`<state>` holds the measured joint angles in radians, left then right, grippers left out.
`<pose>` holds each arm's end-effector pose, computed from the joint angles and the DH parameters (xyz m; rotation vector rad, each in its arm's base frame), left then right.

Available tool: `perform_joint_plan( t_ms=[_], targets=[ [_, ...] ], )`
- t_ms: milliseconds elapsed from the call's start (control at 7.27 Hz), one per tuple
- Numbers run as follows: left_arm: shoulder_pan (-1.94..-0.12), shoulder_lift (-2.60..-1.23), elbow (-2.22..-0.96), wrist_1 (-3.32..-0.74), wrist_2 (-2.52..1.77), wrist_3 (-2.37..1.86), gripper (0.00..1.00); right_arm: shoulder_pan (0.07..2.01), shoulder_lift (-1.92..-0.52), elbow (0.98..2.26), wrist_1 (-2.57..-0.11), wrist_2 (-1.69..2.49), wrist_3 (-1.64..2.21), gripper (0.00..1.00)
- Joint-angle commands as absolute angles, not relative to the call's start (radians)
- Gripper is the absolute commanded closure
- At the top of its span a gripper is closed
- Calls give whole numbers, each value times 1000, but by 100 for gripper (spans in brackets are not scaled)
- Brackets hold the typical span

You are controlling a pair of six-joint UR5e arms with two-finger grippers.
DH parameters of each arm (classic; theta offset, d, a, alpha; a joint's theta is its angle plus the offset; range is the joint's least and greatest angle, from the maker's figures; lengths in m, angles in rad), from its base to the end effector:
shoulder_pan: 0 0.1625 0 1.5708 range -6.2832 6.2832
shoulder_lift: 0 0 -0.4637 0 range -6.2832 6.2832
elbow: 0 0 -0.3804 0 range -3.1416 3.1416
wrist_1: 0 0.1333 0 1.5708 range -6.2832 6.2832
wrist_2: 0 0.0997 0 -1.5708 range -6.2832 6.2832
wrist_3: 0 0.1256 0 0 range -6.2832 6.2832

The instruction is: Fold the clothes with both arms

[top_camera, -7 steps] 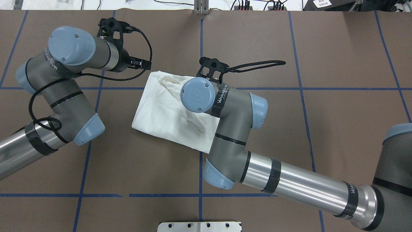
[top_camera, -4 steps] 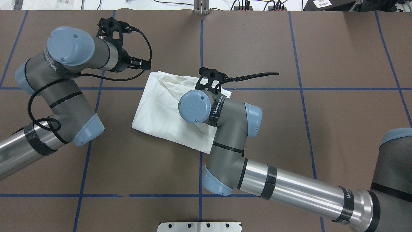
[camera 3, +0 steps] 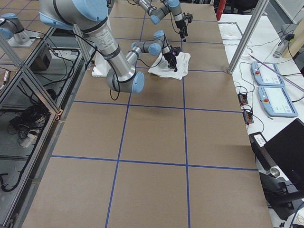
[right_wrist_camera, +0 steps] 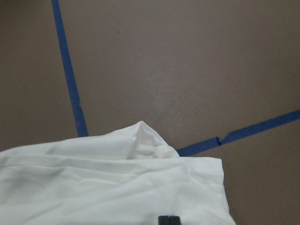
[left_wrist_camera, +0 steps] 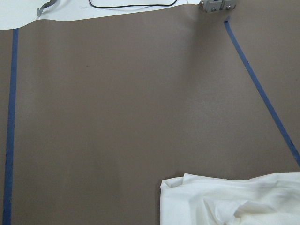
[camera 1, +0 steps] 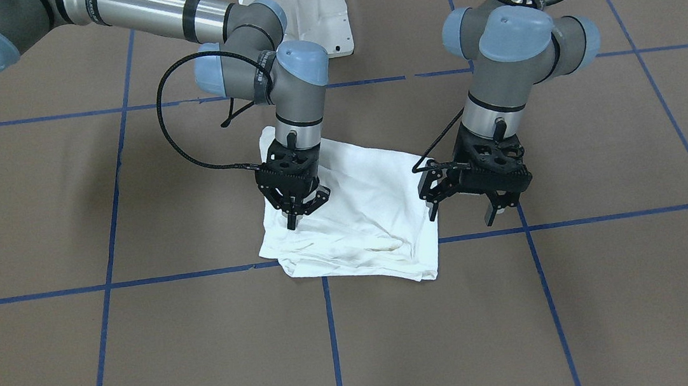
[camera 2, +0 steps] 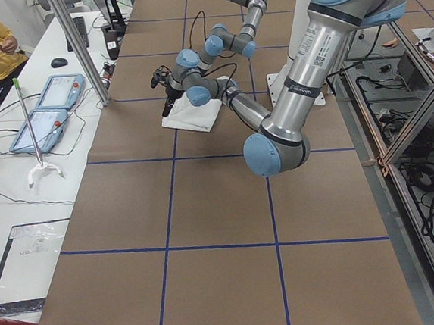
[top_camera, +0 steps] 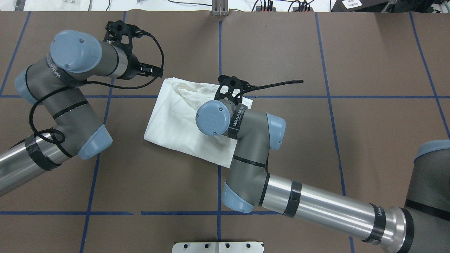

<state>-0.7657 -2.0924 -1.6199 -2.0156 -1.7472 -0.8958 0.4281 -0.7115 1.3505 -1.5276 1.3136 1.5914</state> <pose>0.4339 -0.5714 0.3395 0.5469 0.8670 0.0070 -0.6688 -0.4868 0.2698 0.3836 -0.6214 0.5165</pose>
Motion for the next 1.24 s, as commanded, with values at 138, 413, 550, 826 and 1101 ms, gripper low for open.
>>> perform_joint_plan(
  t_ms=[138, 413, 550, 826, 1101],
  targets=[
    [-765, -2089, -1620, -2016, -1747, -896, 0, 474, -703, 1348, -1528, 1313, 1557, 100],
    [-765, -2088, -1621, -2016, -1747, -897, 0, 521, -696, 1321, -1525, 1315, 1543, 100],
    [-765, -2088, -1621, -2016, -1747, -896, 0, 528, -681, 1327, -1525, 1321, 1528, 100],
    [-765, -2088, -1620, -2017, -1749, -894, 0, 496, -689, 1423, -1542, 1391, 1537, 22],
    [-765, -2088, -1620, -2017, -1747, -896, 0, 416, -731, 1594, -1676, 1484, 1539, 8]
  ],
)
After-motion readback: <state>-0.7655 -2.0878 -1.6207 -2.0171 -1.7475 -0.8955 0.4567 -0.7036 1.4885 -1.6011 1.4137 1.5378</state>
